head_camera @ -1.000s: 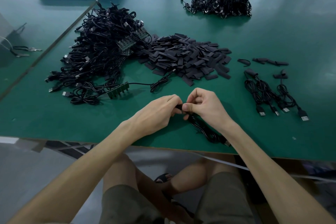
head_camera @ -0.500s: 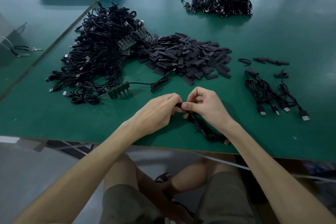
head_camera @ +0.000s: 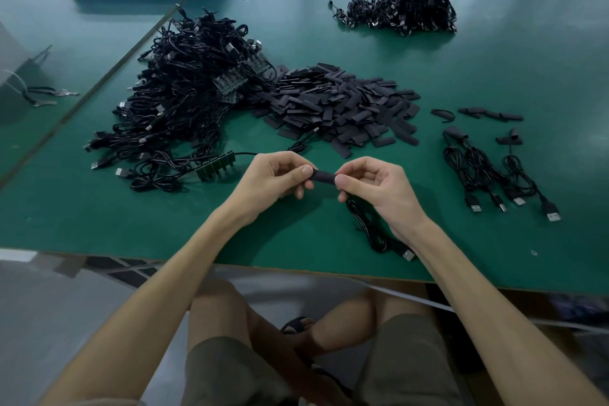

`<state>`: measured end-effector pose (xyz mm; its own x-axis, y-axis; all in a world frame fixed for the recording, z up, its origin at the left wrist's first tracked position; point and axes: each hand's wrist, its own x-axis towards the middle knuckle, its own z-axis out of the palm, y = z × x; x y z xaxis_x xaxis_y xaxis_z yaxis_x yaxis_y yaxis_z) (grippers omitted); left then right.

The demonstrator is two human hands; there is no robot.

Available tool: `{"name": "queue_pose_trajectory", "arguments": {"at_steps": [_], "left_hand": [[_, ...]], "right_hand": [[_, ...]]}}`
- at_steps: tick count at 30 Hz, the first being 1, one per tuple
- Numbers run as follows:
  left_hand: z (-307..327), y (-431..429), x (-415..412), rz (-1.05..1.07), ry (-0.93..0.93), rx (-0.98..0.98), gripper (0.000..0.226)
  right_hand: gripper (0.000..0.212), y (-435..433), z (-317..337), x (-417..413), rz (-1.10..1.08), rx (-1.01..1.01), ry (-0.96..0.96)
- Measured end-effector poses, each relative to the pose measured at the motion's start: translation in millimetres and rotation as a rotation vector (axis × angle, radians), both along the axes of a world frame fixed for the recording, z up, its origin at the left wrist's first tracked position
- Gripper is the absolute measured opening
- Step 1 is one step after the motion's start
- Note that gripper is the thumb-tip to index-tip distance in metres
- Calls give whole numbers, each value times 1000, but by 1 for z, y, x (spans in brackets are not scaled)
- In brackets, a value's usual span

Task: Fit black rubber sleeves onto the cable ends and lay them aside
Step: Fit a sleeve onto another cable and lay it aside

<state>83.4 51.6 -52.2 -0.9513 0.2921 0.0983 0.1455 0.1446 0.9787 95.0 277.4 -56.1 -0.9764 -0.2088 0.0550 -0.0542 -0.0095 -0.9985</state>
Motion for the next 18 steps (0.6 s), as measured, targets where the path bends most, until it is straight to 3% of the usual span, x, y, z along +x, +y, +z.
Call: {"name": "queue_pose_trajectory", "arguments": {"at_steps": [18], "left_hand": [[-6, -2, -3, -20, -40, 62, 10]], "right_hand": [[27, -2, -4, 0, 41, 31, -16]]}}
